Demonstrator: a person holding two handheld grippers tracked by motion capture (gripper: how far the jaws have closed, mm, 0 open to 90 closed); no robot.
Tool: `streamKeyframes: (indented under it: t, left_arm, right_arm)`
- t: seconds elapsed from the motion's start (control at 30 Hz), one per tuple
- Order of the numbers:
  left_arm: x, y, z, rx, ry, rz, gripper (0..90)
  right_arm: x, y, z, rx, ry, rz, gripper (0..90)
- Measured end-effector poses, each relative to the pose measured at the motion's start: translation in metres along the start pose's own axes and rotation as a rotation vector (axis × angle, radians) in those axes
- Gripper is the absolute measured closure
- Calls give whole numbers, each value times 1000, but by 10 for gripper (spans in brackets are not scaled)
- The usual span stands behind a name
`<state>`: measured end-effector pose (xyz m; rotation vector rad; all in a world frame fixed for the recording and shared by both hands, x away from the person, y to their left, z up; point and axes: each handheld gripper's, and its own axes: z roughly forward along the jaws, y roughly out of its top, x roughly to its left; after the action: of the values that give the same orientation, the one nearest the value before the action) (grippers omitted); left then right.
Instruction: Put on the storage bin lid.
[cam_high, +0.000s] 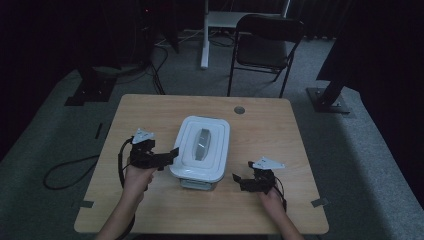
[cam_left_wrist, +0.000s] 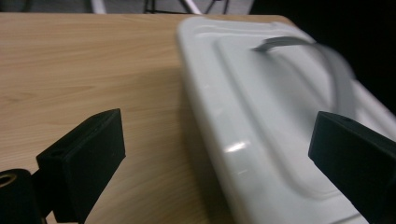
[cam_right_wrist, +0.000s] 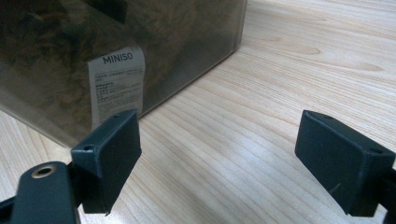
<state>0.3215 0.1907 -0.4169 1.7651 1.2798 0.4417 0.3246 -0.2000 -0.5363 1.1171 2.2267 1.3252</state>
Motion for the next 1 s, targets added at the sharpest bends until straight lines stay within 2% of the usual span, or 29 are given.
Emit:
streamKeyframes:
  t: [0.1, 0.17, 0.27, 0.43, 0.7, 1.0]
  left_arm:
    - [13, -6, -3, -1, 58, -19, 46]
    - [22, -10, -3, 9, 82, -41, 46]
    - [28, -15, 2, 35, 105, -38, 46]
    - [25, -20, 11, 68, 85, -30, 46]
    - [20, -20, 13, 77, 58, -16, 45]
    - [18, -21, 13, 81, 62, -9, 45]
  right_arm:
    - [-2, -2, -1, 5, -5, 5, 137]
    - [-3, -3, -2, 6, -8, 6, 137]
    - [-4, -3, -3, 5, -12, 14, 137]
    - [-5, -2, -4, 0, -14, 12, 137]
    - [-6, -2, -5, -1, -16, 15, 136]
    - [-7, -2, -6, -4, -20, 19, 136]
